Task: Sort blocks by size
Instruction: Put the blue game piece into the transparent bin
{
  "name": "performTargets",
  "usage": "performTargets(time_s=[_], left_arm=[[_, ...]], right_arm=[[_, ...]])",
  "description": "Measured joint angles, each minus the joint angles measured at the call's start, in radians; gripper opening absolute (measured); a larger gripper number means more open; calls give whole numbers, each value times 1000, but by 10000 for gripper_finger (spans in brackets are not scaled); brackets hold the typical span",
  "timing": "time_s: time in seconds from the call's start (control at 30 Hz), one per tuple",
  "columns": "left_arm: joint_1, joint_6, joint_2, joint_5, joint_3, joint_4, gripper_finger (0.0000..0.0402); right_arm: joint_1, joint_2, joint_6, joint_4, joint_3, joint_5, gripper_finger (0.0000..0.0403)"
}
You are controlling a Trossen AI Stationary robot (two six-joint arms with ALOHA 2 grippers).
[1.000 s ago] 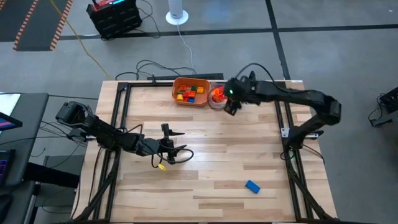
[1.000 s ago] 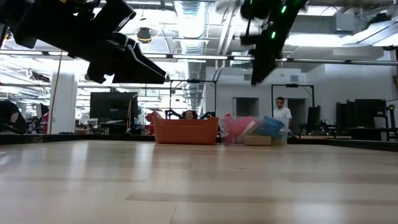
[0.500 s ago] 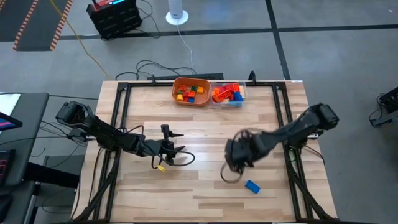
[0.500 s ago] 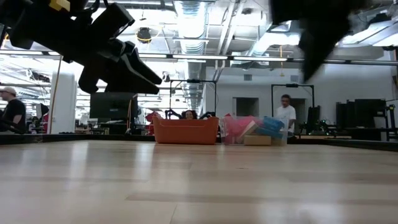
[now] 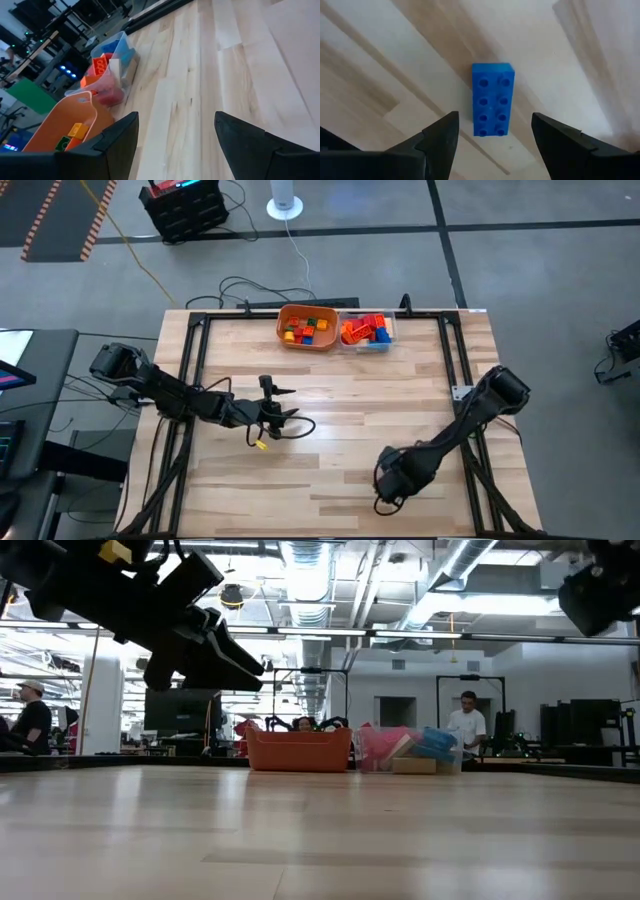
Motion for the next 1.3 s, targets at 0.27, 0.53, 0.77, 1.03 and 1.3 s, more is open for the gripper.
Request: performTargets(time_s=[0.27,0.53,0.77,1.03,1.3], left_arm=[[20,2,0,25,0,2,253],[20,36,0,27,0,7,253],[20,33,0,27,0,11,253],[20,18,0,27,0,-2,253],[20,-28,0,26,0,-17,253]], right_arm=[[22,11,111,8,0,23,281],[14,10,122,92,-59,35,282],[7,10,115,132,-99,36,282],[-3,56,40,176,-121,5,279],[-54,87,-110,170,-105,-28,186]])
